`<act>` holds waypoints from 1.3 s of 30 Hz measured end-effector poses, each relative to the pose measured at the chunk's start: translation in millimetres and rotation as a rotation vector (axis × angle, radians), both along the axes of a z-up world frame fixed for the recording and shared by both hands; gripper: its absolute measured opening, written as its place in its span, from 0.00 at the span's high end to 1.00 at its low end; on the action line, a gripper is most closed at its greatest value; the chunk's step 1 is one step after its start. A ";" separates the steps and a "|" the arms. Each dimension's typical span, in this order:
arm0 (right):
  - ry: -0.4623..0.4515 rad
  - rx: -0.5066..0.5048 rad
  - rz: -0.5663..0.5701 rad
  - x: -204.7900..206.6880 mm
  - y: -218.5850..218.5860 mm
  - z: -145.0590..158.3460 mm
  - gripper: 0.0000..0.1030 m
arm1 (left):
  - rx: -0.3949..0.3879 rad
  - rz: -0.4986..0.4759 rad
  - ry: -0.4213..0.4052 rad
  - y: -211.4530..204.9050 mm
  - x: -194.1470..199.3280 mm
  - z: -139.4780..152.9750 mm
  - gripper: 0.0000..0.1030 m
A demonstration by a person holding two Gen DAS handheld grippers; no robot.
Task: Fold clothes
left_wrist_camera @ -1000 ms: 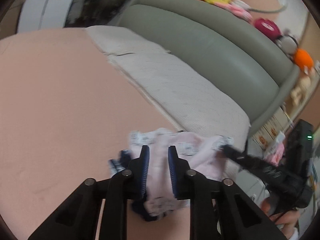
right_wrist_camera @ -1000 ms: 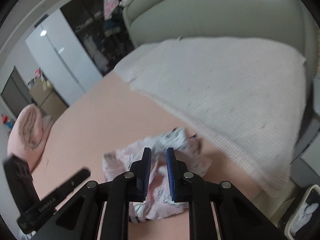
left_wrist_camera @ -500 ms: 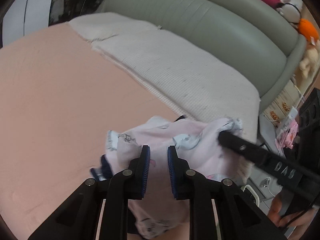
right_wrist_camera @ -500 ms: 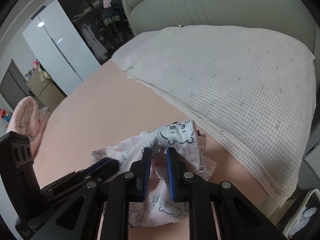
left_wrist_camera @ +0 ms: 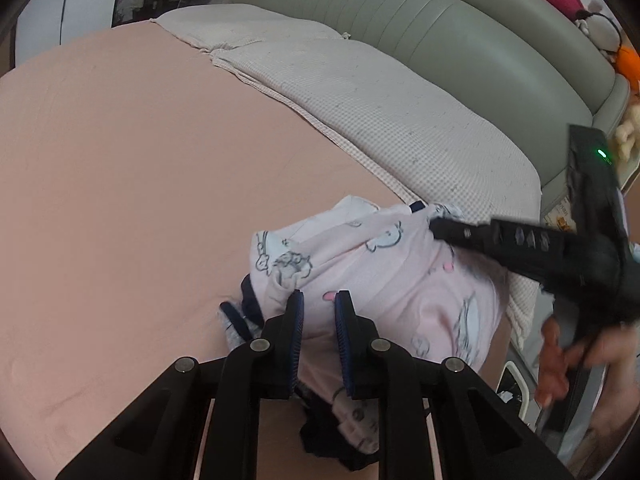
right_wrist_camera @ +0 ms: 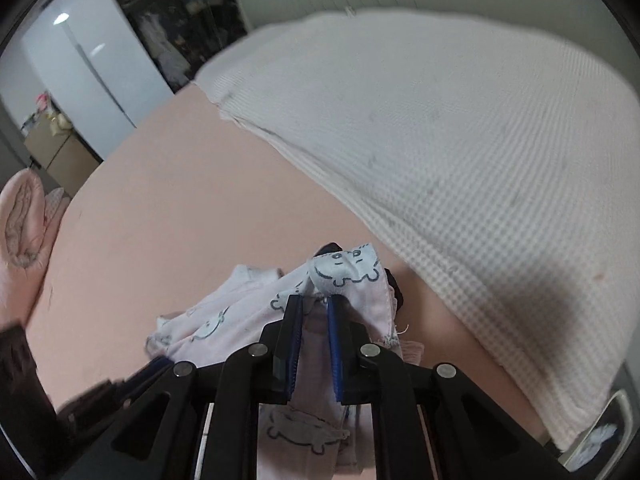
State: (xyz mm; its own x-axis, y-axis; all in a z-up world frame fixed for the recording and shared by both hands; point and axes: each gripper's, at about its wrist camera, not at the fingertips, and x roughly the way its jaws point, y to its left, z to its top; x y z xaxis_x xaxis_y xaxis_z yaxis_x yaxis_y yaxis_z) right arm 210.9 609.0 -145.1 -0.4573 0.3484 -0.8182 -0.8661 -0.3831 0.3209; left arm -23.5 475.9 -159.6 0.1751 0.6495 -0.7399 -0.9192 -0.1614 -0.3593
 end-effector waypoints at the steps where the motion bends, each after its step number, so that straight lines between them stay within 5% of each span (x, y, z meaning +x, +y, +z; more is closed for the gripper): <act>1: 0.004 -0.014 -0.006 0.5 3.7 -2.9 0.94 | 0.006 0.000 -0.002 0.0 -1.2 -2.4 0.85; 7: -0.081 0.059 0.042 -10.8 -11.5 9.6 0.89 | 0.008 0.009 -0.053 -11.1 -11.7 2.7 0.85; 10: -0.053 0.092 0.047 -2.8 -24.6 26.3 0.82 | 0.004 0.039 -0.076 -20.5 -15.6 15.9 0.77; 12: -0.023 0.127 0.045 7.6 -37.0 40.1 0.60 | 0.020 0.047 -0.095 -25.4 -17.1 26.0 0.62; 14: 0.021 0.184 0.029 23.3 -55.2 56.5 0.44 | 0.055 0.060 -0.128 -35.5 -19.9 30.8 0.18; 16: 0.040 0.252 0.003 40.6 -73.3 70.5 0.30 | 0.089 0.074 -0.161 -45.5 -22.7 35.6 0.17; 21: -0.039 0.366 -0.010 65.6 -104.3 77.7 0.28 | 0.090 0.149 -0.262 -60.0 -31.2 24.6 0.17; 30: -0.082 0.358 0.018 73.3 -126.5 38.0 0.28 | 0.077 0.112 -0.058 -71.5 5.3 13.6 0.17; 39: -0.170 0.415 0.118 54.8 -136.5 20.4 0.28 | 0.066 0.006 0.027 -65.0 35.3 12.8 0.18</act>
